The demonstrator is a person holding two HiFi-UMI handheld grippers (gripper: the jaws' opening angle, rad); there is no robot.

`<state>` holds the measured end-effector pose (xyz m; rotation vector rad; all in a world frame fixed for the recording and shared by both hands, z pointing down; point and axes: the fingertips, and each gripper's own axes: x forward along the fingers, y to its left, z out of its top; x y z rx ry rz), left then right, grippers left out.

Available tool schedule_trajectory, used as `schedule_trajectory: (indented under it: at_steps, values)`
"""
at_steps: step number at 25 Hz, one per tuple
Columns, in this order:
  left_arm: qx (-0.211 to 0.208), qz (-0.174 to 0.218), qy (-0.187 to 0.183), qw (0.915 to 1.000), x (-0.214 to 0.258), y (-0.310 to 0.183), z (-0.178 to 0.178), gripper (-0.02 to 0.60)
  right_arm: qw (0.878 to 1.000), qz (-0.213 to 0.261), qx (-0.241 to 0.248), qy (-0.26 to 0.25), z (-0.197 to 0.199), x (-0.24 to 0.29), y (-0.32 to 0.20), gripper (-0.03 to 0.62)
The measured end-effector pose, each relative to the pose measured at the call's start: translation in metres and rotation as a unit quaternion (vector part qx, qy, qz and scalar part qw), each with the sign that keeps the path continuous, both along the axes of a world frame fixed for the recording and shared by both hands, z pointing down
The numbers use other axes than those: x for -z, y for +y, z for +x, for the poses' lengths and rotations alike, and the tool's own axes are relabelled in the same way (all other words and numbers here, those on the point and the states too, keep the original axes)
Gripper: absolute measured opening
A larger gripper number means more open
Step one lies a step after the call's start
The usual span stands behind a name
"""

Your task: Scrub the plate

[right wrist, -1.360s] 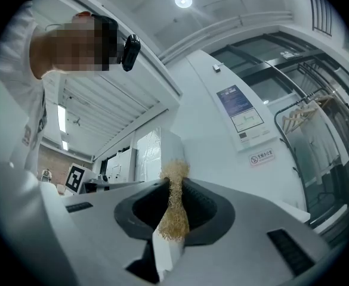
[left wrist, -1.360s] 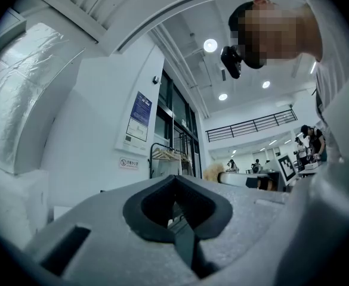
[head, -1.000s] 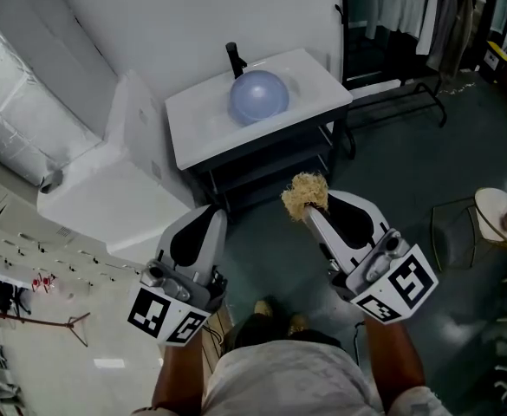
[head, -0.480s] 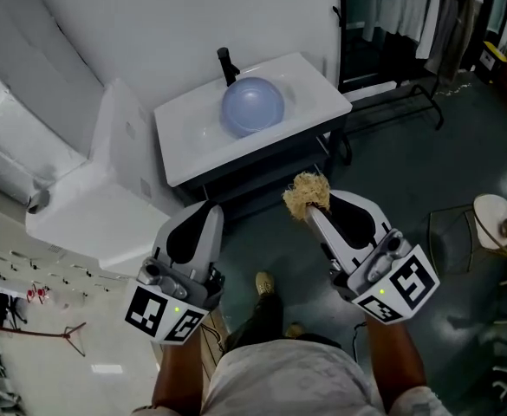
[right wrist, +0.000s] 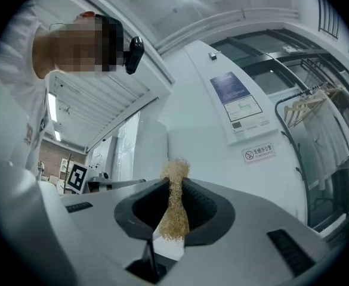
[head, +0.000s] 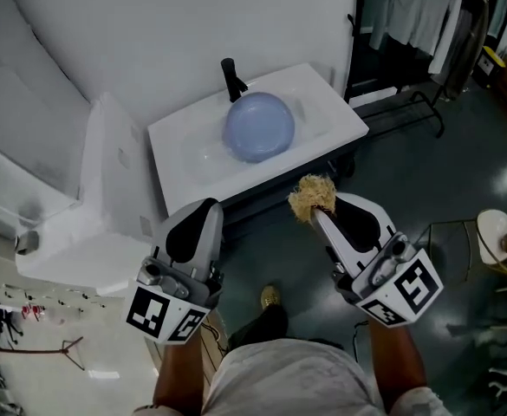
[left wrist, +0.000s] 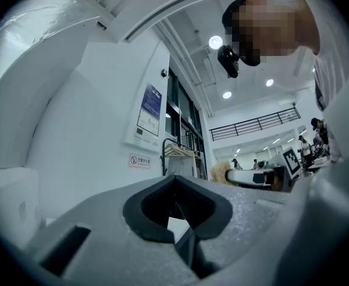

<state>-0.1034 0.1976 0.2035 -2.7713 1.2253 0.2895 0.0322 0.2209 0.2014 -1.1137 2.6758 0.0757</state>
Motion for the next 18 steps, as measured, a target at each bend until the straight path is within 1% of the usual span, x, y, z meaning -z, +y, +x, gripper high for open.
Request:
schedule_trajectory:
  at_steps: [5, 10, 18]
  values:
    - [-0.009, 0.002, 0.000, 1.0000, -0.001, -0.054, -0.020, 0.017, 1.000, -0.006, -0.013, 0.008, -0.019, -0.004, -0.049, 0.061]
    - [-0.017, -0.001, -0.001, 0.9999, -0.004, -0.099, -0.034, 0.015, 0.999, -0.010, -0.027, 0.016, -0.032, -0.003, -0.087, 0.061]
    - [-0.022, -0.010, -0.001, 0.9997, -0.010, -0.148, -0.035, 0.017, 0.999, -0.021, -0.038, 0.030, -0.036, -0.010, -0.128, 0.061]
